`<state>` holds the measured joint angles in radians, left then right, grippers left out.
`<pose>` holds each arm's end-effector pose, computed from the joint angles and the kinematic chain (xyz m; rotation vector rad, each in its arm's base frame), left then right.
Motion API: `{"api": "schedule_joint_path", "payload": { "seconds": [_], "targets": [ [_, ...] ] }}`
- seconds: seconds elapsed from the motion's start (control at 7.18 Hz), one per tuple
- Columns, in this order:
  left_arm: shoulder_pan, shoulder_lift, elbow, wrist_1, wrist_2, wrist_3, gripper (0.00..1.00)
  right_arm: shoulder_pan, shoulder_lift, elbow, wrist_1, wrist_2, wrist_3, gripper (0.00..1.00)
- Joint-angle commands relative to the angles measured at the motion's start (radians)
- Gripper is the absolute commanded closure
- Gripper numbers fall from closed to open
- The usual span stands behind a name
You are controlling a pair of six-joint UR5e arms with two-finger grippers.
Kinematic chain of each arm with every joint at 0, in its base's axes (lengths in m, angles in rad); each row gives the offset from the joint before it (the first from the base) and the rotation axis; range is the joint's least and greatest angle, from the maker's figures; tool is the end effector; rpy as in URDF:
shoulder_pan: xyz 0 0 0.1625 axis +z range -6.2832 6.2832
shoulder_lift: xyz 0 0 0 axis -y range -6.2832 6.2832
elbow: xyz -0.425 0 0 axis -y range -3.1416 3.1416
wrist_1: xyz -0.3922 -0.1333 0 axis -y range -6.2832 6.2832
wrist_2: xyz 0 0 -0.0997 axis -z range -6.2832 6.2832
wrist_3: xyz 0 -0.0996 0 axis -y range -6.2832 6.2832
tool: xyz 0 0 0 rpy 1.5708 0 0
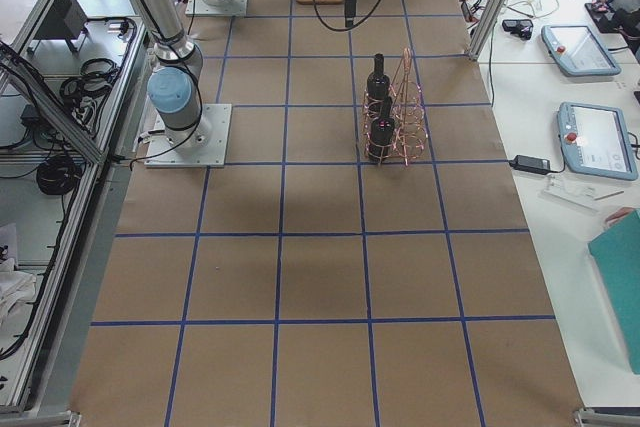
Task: Take wine from basket and place on tray
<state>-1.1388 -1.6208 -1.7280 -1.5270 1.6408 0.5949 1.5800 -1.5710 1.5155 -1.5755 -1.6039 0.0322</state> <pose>0.0893 -0.4954 0.3920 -0.2619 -3.0990 -0.2753 0.1346 -0.4958 0.5159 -0.0373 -3.1081 0.0946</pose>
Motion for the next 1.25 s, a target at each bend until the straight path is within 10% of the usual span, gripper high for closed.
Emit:
{"api": "schedule_joint_path", "payload": {
  "seconds": [0.0,1.11],
  "targets": [
    [-0.004,0.013,0.014,-0.01,0.042,-0.042,0.0,0.0,-0.001,0.0,0.0,0.001,0.001,0.0],
    [-0.392,0.105,0.114,-0.039,-0.091,-0.501,0.0,0.0,0.0,0.0,0.0,0.001,0.0,0.0]
  ]
}}
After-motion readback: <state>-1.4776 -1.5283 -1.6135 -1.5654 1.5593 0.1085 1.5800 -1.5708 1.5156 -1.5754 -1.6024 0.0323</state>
